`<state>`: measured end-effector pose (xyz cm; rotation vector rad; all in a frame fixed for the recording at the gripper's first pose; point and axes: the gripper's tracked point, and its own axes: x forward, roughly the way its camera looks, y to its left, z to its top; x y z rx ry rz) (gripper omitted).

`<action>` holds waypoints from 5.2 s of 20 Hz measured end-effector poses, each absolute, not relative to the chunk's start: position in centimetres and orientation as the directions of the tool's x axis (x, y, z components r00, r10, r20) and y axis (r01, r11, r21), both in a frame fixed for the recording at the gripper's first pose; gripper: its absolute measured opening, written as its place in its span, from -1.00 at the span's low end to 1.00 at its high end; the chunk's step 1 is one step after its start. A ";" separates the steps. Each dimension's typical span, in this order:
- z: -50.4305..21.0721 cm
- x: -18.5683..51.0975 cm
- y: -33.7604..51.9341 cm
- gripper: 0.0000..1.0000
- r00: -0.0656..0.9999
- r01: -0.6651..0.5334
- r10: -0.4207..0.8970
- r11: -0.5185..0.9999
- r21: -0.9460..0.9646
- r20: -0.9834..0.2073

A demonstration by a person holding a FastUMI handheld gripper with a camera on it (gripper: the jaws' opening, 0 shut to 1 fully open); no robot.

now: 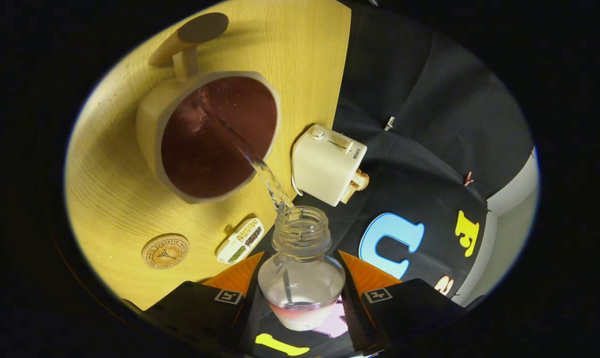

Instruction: Take the bottle from table, then pour the juice into the cup, finally place the bottle on the coaster

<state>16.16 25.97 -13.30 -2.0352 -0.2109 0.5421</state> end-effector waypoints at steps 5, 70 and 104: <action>-13.1 15.5 26.0 0.46 0.880 -0.048 0.379 -0.529 -0.847 -0.286; -3.5 10.9 16.0 0.48 0.899 -0.350 0.088 0.734 -0.582 -0.429; -18.0 23.9 12.0 0.57 0.908 -0.291 0.295 0.955 0.058 -0.297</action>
